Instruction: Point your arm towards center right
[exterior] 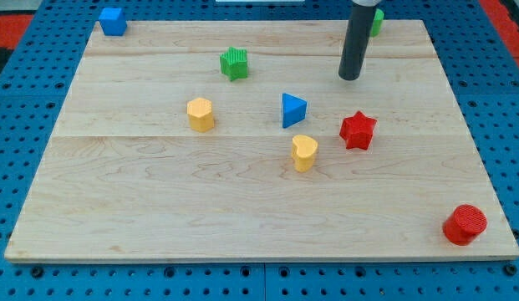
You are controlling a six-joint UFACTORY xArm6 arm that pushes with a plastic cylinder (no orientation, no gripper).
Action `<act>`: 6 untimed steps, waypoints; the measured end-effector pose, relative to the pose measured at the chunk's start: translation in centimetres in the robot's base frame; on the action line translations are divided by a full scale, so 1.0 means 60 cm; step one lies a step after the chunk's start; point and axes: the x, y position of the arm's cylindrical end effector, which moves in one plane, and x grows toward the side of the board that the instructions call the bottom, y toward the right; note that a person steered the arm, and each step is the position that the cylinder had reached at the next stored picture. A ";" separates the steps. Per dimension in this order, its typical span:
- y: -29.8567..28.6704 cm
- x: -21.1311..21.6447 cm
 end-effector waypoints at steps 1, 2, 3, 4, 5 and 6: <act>0.012 0.014; 0.031 0.024; 0.050 0.037; 0.071 0.059; 0.095 0.084; 0.097 0.114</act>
